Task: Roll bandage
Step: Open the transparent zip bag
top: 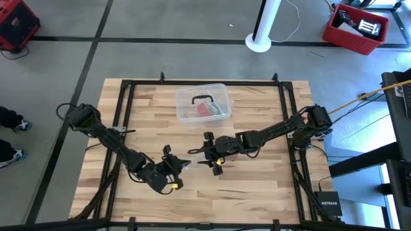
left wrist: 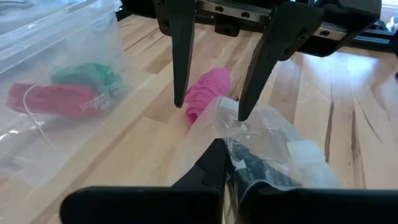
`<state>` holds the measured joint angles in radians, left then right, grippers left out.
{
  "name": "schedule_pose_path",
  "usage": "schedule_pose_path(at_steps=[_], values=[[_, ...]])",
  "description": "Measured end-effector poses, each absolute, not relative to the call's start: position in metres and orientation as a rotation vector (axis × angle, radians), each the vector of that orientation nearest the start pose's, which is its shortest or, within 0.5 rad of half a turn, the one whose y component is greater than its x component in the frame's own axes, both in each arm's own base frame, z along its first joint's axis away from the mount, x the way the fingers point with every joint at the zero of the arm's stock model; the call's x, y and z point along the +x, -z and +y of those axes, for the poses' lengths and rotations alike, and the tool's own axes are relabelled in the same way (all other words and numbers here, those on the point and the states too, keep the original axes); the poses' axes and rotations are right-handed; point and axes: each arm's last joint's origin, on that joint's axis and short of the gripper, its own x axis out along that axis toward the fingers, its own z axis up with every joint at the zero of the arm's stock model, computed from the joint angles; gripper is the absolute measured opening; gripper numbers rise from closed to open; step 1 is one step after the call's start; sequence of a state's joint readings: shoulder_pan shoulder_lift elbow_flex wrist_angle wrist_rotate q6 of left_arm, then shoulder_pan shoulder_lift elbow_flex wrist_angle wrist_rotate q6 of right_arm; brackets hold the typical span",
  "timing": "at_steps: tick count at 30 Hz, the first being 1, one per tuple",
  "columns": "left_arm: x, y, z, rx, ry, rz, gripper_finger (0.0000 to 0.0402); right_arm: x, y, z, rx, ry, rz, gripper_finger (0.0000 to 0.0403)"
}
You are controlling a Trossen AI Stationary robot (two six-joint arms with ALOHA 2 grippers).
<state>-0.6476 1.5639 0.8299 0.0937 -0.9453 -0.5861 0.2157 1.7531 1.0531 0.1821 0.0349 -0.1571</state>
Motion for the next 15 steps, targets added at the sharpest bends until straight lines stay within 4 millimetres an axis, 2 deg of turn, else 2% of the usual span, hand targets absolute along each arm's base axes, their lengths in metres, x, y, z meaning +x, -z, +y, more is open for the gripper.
schedule_pose_path(at_steps=[15], values=[[0.2622, -0.1967, -0.1641, -0.128, -0.398, 0.355, 0.0001, 0.3698, -0.205, 0.0818, -0.188, -0.247, 0.482, 0.0205]])
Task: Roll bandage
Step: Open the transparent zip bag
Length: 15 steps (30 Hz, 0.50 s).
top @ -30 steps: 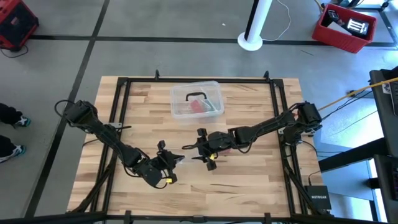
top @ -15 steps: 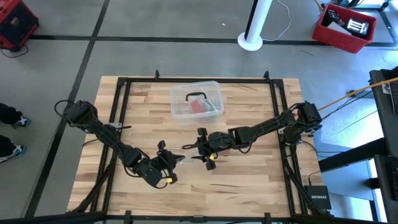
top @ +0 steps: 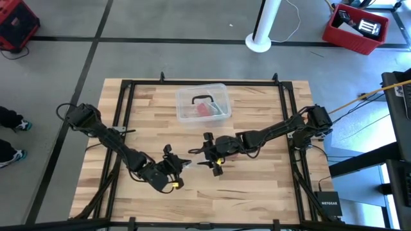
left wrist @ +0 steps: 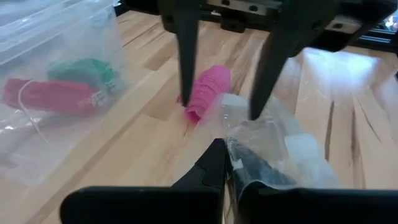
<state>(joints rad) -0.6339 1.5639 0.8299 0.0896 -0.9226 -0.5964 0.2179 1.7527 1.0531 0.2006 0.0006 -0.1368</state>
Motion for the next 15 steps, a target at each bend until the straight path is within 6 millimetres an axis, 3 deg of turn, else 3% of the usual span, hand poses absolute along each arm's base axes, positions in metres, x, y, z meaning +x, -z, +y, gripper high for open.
schedule_pose_path(at_steps=[5, 15], values=[[0.265, -0.195, -0.156, -0.201, -0.445, 0.352, 0.0001, 0.364, -0.208, 0.099, -0.18, -0.319, 0.475, 0.0205], [0.268, -0.195, -0.152, -0.218, -0.465, 0.348, 0.0001, 0.365, -0.203, 0.096, -0.36, -0.043, 0.497, 0.0195]])
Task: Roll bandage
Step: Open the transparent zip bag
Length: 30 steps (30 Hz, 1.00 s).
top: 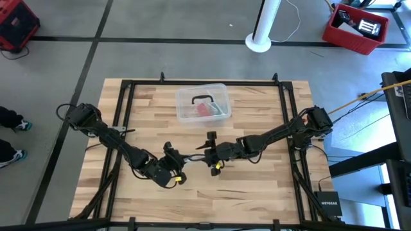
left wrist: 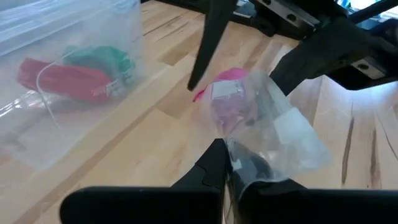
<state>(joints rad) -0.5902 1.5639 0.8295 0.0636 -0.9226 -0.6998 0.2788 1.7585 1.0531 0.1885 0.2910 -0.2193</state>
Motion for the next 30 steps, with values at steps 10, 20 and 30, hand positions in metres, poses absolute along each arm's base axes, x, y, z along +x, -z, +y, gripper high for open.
schedule_pose_path(at_steps=[10, 20, 30], values=[[0.268, -0.194, -0.153, -0.192, -0.419, 0.379, 0.0001, 0.367, -0.197, 0.093, -0.415, -0.091, 0.517, 0.0028], [0.268, -0.195, -0.152, -0.264, -0.399, 0.391, 0.0056, 0.365, -0.194, 0.095, -0.409, -0.154, 0.55, 0.0007], [0.236, -0.236, -0.155, -0.335, -0.282, 0.383, 0.0137, 0.366, -0.189, 0.078, -0.238, -0.233, 0.618, 0.0003]])
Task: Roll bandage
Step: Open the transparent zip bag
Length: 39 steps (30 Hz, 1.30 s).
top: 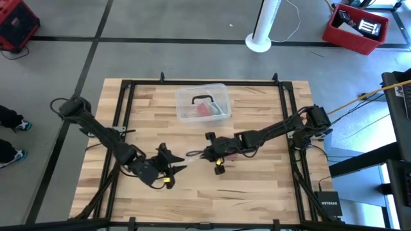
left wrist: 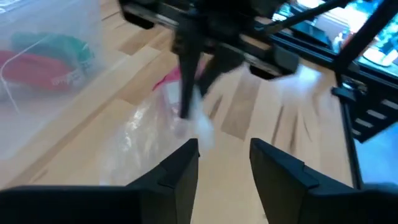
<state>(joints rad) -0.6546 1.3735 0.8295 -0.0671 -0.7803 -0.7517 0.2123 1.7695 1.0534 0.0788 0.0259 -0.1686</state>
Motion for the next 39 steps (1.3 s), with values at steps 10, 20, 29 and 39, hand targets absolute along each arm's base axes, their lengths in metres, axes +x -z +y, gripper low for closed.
schedule_pose_path(at_steps=[10, 20, 29, 39], values=[[0.239, -0.227, -0.148, -0.281, -0.335, 0.43, 0.0123, 0.37, -0.193, 0.072, -0.122, -0.253, 0.578, 0.0002], [0.251, -0.22, -0.145, -0.229, -0.345, 0.426, 0.0101, 0.37, -0.193, 0.072, -0.123, -0.253, 0.576, 0.0001], [0.251, -0.221, -0.145, -0.21, -0.34, 0.424, 0.0044, 0.371, -0.193, 0.072, -0.122, -0.252, 0.571, 0.0001], [0.251, -0.221, -0.145, -0.18, -0.333, 0.43, 0.0001, 0.372, -0.195, 0.073, -0.115, -0.25, 0.543, 0.0001]])
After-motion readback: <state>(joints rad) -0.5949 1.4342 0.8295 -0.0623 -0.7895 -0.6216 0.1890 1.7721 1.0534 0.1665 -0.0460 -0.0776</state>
